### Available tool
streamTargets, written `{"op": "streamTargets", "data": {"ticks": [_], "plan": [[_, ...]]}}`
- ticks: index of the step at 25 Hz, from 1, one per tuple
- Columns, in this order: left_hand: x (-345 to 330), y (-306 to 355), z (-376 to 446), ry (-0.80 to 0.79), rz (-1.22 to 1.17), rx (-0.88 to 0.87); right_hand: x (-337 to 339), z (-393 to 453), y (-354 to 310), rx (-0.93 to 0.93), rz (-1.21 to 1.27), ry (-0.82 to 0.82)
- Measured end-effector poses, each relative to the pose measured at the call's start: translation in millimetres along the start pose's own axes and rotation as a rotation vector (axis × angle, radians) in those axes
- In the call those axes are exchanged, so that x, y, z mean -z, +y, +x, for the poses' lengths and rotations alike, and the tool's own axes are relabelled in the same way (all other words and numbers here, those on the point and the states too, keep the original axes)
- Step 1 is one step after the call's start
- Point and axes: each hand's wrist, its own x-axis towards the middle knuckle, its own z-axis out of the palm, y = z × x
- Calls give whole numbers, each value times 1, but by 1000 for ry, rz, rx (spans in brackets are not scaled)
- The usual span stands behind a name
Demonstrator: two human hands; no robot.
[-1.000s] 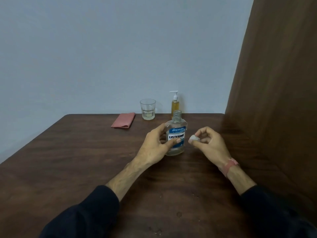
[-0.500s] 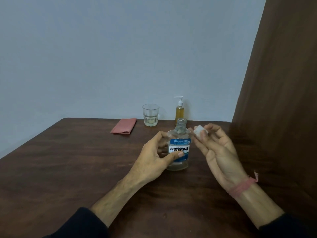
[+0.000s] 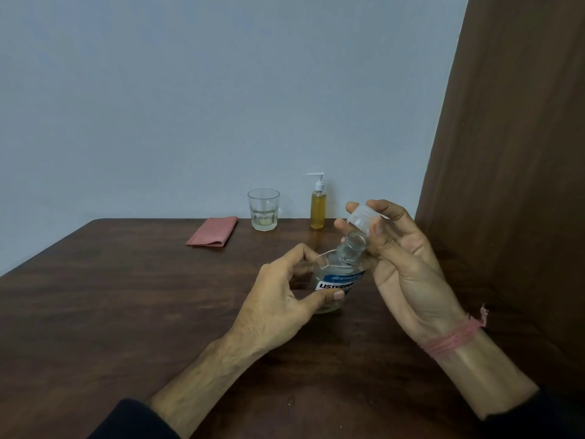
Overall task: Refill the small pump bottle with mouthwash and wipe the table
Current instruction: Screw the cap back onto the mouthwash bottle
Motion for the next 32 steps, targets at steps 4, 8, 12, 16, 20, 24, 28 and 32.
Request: {"op": "streamTargets", "data": {"ticks": [4, 8, 12, 16, 20, 24, 28, 32], "plan": [[2, 3, -2, -2, -24, 20, -3, -2, 1, 26, -94, -23], [1, 4, -2, -9, -64, 25, 0, -2, 5, 60, -217, -13], [0, 2, -1, -20, -94, 50, 0, -2, 10, 90, -250, -11], [-4, 1, -2, -13, -71, 70, -3, -3, 12, 134, -314, 51], [-7, 2, -2, -15, -39, 67, -3, -3, 9, 153, -350, 111], [-6, -3, 0, -21, -103, 69, 1, -3, 6, 2, -196, 73], [-6, -5, 0, -13, -119, 91, 2, -2, 10, -42, -244, 91], [-6, -5, 1, -11, -113, 103, 1, -2, 12, 2, -241, 143]]}}
